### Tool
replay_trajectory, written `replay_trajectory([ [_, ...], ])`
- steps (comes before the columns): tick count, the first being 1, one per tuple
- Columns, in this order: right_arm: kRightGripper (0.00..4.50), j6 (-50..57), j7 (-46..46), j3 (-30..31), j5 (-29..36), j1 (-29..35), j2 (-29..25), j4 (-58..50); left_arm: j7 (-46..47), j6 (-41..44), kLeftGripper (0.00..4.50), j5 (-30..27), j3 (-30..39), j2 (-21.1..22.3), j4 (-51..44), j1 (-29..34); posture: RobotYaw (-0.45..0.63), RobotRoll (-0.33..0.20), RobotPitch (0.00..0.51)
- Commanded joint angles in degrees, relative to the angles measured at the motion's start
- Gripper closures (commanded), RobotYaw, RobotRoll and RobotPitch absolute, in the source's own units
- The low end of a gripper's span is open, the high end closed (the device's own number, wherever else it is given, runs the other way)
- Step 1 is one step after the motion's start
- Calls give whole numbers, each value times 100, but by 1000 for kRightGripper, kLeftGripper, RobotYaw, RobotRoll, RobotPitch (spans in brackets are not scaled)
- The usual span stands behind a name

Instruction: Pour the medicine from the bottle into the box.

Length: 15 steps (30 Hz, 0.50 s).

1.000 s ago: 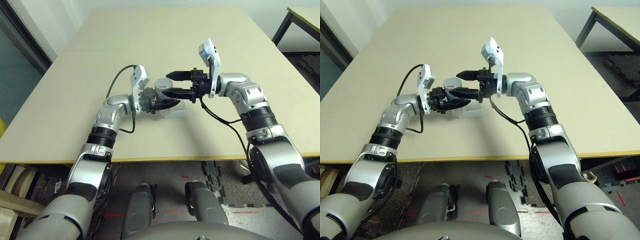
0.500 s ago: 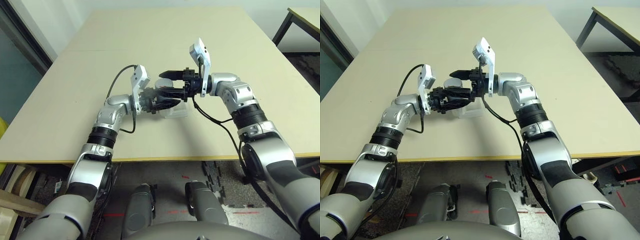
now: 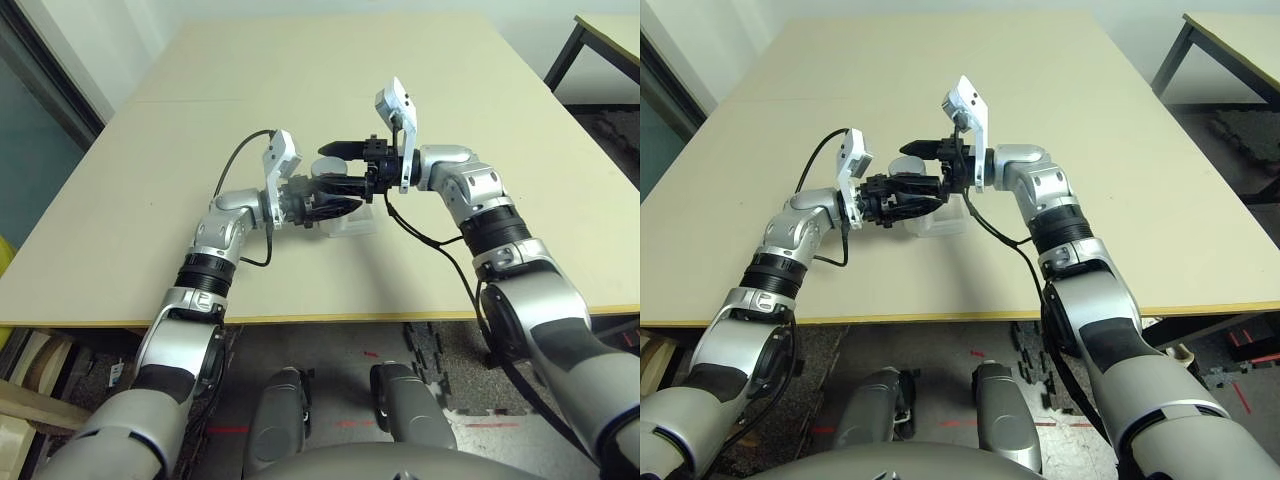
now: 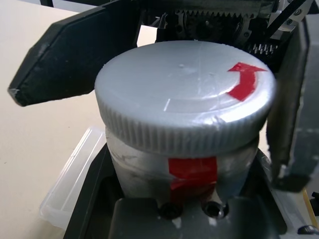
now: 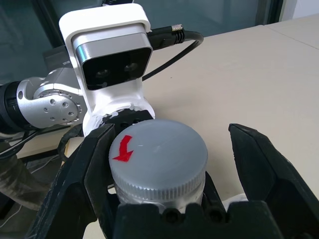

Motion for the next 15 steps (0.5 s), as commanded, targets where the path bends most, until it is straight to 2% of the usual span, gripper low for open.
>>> replay_trajectory([
  [1,0,-6,104,-35,15,18,-51,-83,28,-22,1830,126,-41,75,222,-26,-217,0,80],
  [14,0,34,169,-23,13,63,-131,-170,42,-107,1830,132,-22,108,363,-62,-219,0,79],
  [15,170,22,169,-22,8,63,-127,-164,44,-109,1830,132,-21,107,364,-67,-219,0,79],
])
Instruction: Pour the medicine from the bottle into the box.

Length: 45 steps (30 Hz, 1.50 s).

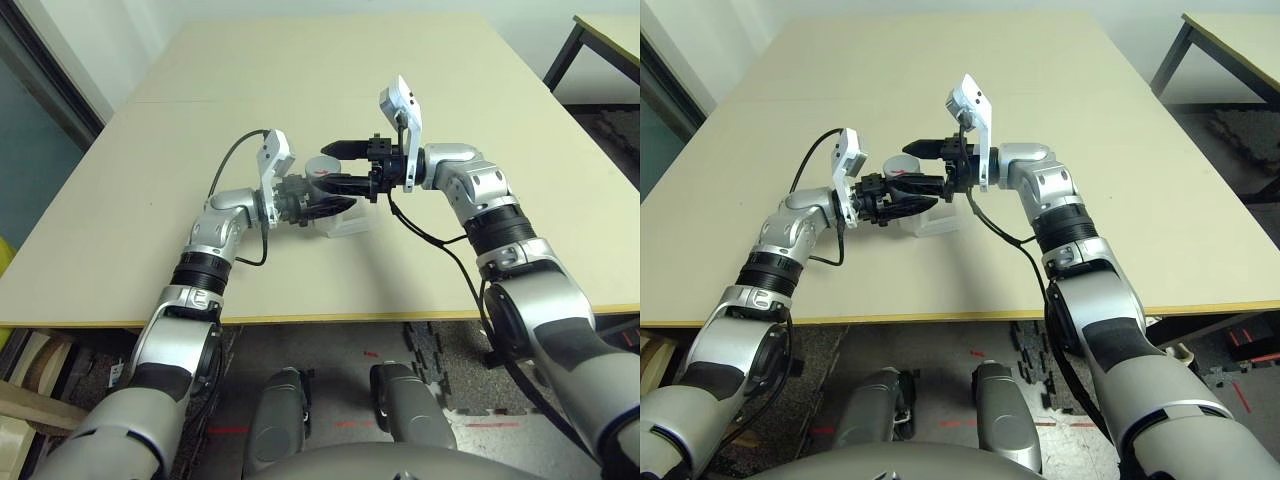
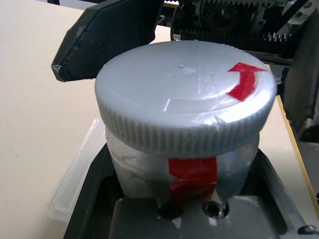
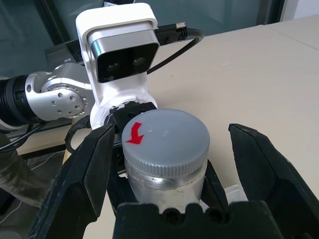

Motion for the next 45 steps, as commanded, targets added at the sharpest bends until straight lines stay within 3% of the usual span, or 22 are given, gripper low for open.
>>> replay_trajectory([
  [1,378,-6,43,-19,3,52,-19,-103,43,8,1830,130,-57,34,147,-2,-219,0,79],
  [6,1921,-57,76,5,-24,56,-8,-111,47,33,1830,109,-50,35,111,-15,-215,0,82],
  [15,1921,-338,515,110,-52,0,-27,-47,-243,294,1830,-24,-69,107,-1,-77,-213,0,84],
  [24,1920,-969,2119,166,318,-335,133,265,-684,541,1830,-93,-40,135,-26,-244,-209,0,84],
  [31,1920,-1424,2224,394,550,-668,245,765,-736,560,1830,-68,-33,103,-50,-278,-199,0,85],
  [35,1920,-1635,2224,198,420,-843,385,1210,-747,573,1830,-70,-34,100,-112,-237,-194,0,86],
  [36,1186,-1647,2224,156,397,-871,402,1292,-750,580,1830,-72,-36,100,-129,-227,-194,0,86],
  [40,7,-1650,2135,-102,301,-975,437,1665,-760,611,1830,-83,-44,106,-186,-193,-196,0,88],
  [45,0,-1529,2032,-333,317,-1037,382,1891,-760,615,1830,-90,-51,114,-207,-176,-200,0,86],
])
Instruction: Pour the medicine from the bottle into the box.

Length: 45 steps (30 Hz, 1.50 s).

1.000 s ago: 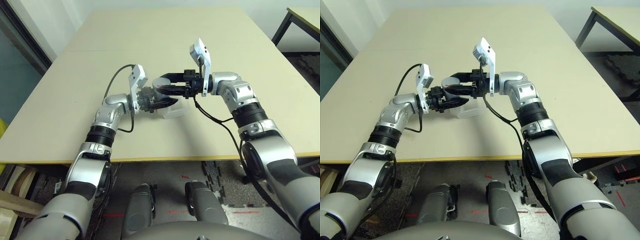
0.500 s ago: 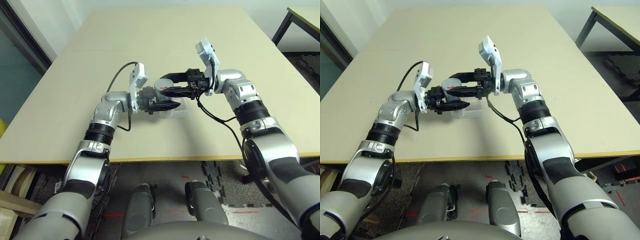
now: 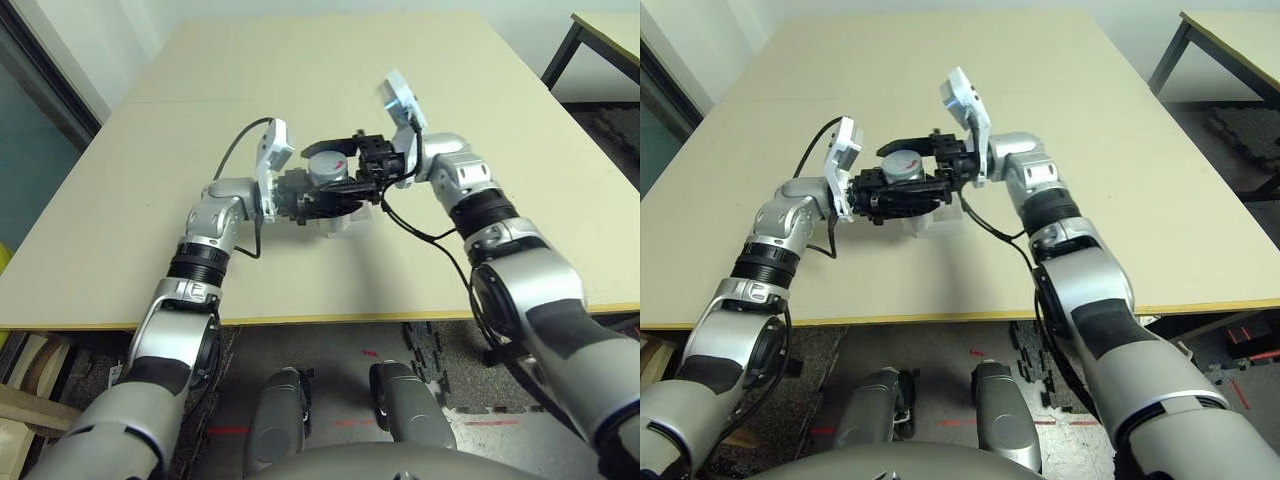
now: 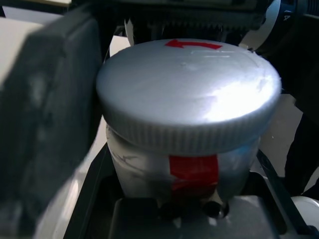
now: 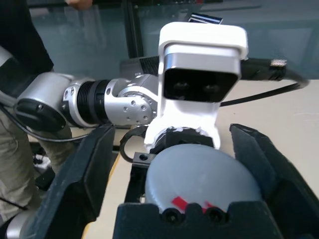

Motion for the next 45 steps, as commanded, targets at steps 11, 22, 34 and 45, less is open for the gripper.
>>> replay_trajectory([
  [11,0,-77,-134,-401,-193,-143,-273,332,185,10,1830,43,-19,98,109,23,-202,0,80],
  [22,0,-138,-376,-502,-299,-90,-300,383,267,-107,1830,41,27,137,74,48,-187,0,75],
  [34,0,-108,-697,-563,-397,-15,-311,295,394,-408,1830,113,-5,98,206,209,-197,0,81],
  [45,0,26,-787,-541,-385,173,-334,24,466,-608,1830,177,-10,28,403,151,-201,0,87],
])
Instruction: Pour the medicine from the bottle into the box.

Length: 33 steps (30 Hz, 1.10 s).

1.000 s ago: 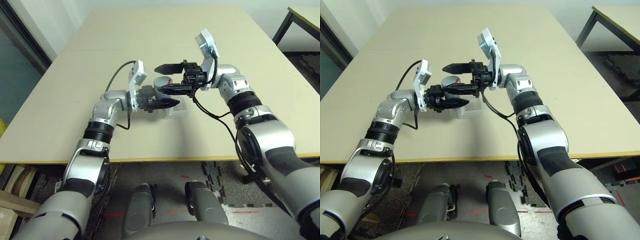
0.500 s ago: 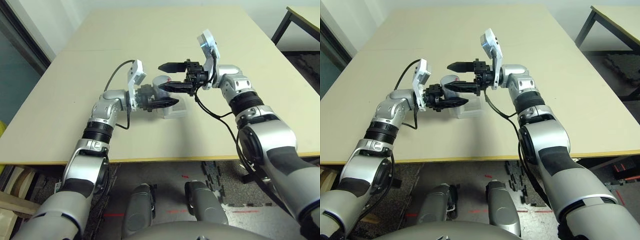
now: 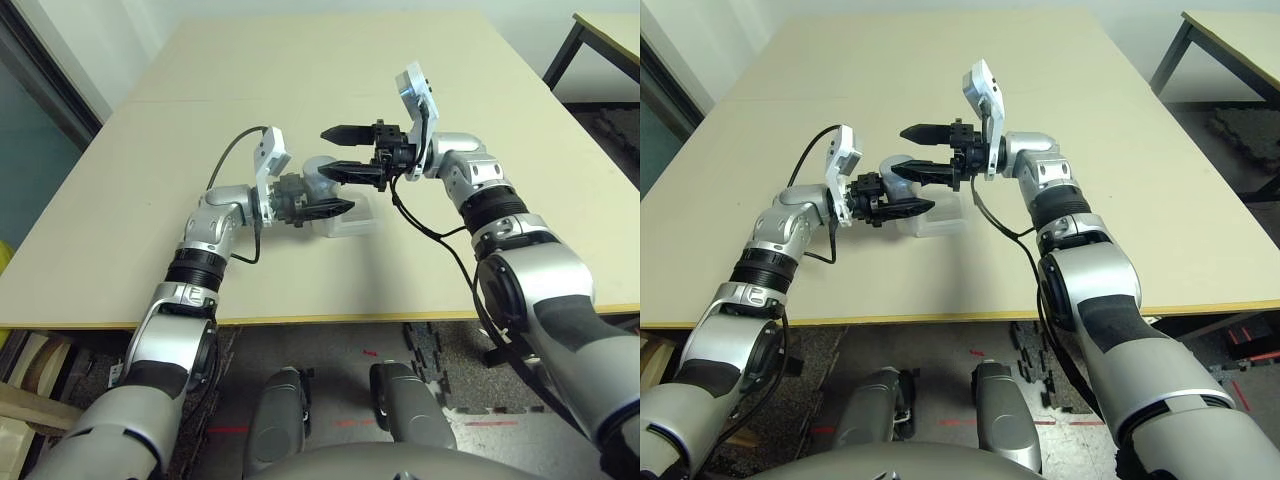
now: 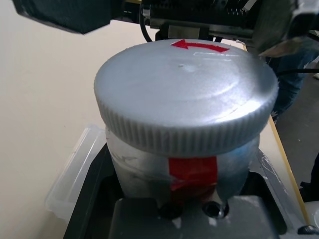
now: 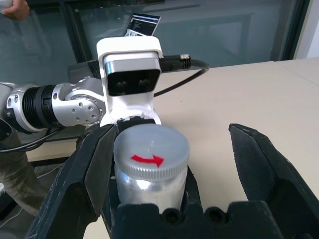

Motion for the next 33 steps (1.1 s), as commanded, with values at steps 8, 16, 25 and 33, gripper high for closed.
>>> replay_trajectory([
  [8,0,148,-166,-6,-20,159,59,-363,65,-237,1830,133,-67,-84,282,-53,-209,0,91],
  [16,0,253,-126,61,-34,213,86,-548,58,-297,1830,178,-67,-123,397,-195,-210,0,91],
  [25,0,388,-97,98,-18,249,122,-754,68,-315,1830,184,-16,-155,525,-508,-213,0,85],
  [33,0,354,-165,86,-39,204,132,-751,46,-327,1830,167,-9,-208,547,-593,-218,0,77],
])
